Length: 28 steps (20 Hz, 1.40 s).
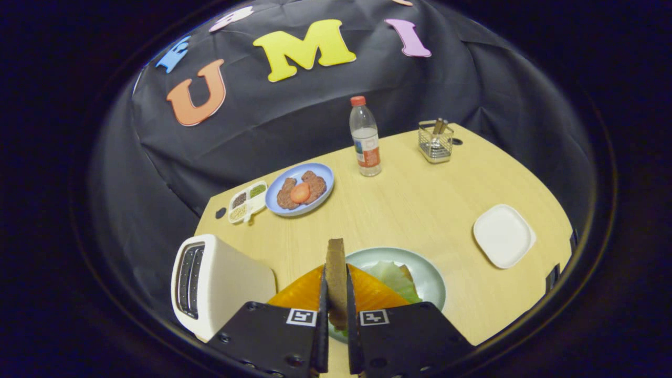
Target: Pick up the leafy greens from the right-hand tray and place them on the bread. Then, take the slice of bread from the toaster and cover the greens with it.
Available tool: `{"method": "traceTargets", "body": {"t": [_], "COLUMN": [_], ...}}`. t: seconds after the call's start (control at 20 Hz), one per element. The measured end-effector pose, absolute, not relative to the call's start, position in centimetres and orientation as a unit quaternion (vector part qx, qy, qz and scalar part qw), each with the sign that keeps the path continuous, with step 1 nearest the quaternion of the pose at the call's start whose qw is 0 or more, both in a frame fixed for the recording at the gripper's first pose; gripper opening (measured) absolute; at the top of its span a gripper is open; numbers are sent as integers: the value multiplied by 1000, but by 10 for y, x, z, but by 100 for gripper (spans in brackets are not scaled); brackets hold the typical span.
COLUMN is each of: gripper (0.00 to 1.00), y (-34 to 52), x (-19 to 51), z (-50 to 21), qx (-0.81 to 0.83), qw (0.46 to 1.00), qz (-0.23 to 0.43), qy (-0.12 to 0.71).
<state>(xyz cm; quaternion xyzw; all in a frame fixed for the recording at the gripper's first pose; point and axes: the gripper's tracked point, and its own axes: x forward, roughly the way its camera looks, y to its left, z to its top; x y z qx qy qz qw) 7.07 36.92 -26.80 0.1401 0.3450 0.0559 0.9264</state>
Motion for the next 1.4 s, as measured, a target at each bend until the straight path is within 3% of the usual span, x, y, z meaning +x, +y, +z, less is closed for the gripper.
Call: {"method": "traceTargets", "body": {"t": [0.65, 0.7, 0.8, 1.3, 1.4], "gripper": [19, 28, 29, 64, 67], "y": [315, 311, 304, 287, 286], "x": [74, 73, 73, 60, 58], "z": [-302, -305, -313, -336, -334], "qx": [102, 100, 96, 33, 24], "qw": [926, 925, 923, 919, 921], "qz": [6, 4, 2, 25, 37], "qy": [365, 367, 372, 391, 388]}}
